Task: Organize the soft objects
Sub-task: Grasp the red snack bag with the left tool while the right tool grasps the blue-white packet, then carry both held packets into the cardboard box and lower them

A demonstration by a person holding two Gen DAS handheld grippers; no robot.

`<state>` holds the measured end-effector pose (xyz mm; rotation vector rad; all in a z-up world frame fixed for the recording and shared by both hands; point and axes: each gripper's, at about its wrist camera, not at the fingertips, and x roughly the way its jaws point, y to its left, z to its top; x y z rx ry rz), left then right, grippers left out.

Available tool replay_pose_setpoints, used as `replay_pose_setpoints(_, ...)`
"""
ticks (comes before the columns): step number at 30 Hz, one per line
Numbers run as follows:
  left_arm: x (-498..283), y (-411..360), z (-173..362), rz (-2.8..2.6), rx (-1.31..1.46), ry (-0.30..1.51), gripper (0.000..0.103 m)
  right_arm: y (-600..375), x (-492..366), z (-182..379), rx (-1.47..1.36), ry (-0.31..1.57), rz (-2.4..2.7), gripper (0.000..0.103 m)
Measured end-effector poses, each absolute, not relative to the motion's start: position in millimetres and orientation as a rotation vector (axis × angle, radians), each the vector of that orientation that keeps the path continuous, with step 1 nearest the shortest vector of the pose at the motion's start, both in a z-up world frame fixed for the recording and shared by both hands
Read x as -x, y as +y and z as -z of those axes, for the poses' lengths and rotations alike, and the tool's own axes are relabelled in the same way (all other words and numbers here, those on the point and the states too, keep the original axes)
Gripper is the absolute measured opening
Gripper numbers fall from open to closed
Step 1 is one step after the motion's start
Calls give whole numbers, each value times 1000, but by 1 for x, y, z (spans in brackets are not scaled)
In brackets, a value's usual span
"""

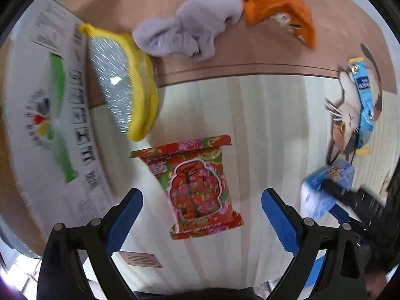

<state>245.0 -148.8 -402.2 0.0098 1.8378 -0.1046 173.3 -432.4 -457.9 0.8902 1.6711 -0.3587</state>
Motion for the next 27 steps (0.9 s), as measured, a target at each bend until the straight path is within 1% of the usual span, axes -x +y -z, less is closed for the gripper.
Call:
replay_pose_setpoints(2,-246,-149,413,110,-8,1867,97,-411,-188,448,-592,1724,236,54)
replay_pose_setpoints(4,-246,-150,423,99,-43,1882,97,-392,-196,441,-363,1741,135,49)
replay_pose_setpoints(5,-243,-152,428,103,-59,1891,97,-383,-197,436,-260,1731,98,48)
replay_pose_setpoints(7,-239,-156,439,109,-84,1915,97,-373,-196,432,-119,1734,72,49)
replay_pose_setpoints(8,-236,-157,443,111,-85,1920,97,-372,-195,429,-98,1729,70,50)
replay_pose_setpoints(9,-233,-158,446,119,-80,1923,95,-375,-193,427,-123,1722,70,58)
replay_pose_setpoints(10,-231,-159,448,118,-81,1919,89,-381,-190,426,-190,1716,78,68)
replay_pose_setpoints(11,-228,-163,451,114,-84,1911,75,-388,-188,427,-249,1718,105,72)
replay_pose_setpoints(12,-225,-164,452,102,-93,1898,70,-391,-187,429,-283,1726,140,74)
replay_pose_setpoints(13,-222,-165,451,86,-97,1872,68,-397,-184,432,-322,1729,164,74)
replay_pose_setpoints(15,-217,-166,447,80,-92,1838,52,-407,-180,440,-388,1734,189,74)
replay_pose_setpoints(17,-213,-165,445,86,-92,1816,47,-415,-176,449,-454,1736,199,73)
replay_pose_setpoints(18,-212,-165,445,88,-90,1812,46,-418,-173,453,-476,1740,205,63)
replay_pose_setpoints(19,-209,-165,444,88,-86,1804,45,-421,-170,455,-488,1734,216,57)
replay_pose_setpoints(20,-208,-163,441,89,-93,1793,44,-423,-167,453,-491,1721,223,55)
replay_pose_setpoints(22,-208,-158,432,90,-115,1765,44,-424,-161,449,-483,1705,214,38)
replay_pose_setpoints(24,-204,-156,423,96,-134,1735,43,-422,-157,439,-465,1690,198,35)
replay_pose_setpoints(27,-198,-157,407,124,-114,1699,43,-418,-151,419,-442,1661,165,33)
